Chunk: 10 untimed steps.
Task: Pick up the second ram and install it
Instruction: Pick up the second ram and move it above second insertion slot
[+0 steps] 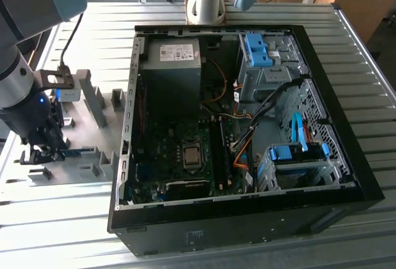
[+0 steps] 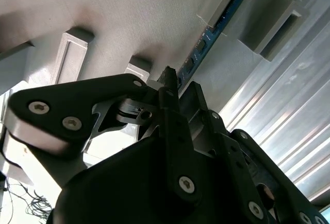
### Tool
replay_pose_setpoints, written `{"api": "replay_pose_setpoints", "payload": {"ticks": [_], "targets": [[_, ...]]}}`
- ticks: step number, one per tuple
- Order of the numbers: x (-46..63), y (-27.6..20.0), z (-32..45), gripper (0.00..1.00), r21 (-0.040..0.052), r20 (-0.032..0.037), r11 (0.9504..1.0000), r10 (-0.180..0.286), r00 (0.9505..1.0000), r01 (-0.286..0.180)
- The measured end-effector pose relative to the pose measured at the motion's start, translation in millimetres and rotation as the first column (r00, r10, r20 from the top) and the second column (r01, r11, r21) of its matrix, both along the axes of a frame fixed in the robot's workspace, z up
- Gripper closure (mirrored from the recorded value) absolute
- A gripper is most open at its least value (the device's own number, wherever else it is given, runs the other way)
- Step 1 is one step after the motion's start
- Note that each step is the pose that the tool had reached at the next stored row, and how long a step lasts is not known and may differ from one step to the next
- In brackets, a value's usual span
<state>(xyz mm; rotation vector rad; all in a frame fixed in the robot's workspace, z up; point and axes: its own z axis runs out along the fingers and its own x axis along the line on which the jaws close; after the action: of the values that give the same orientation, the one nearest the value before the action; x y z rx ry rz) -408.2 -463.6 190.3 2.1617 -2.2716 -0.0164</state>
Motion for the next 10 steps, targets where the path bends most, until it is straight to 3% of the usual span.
{"api": "replay_pose_setpoints", "payload": {"ticks": [10], "targets": [[0.1, 0.8, -0.8, 0.71, -0.0004, 0.0, 1.0, 0.0, 1.0, 0.0]]}}
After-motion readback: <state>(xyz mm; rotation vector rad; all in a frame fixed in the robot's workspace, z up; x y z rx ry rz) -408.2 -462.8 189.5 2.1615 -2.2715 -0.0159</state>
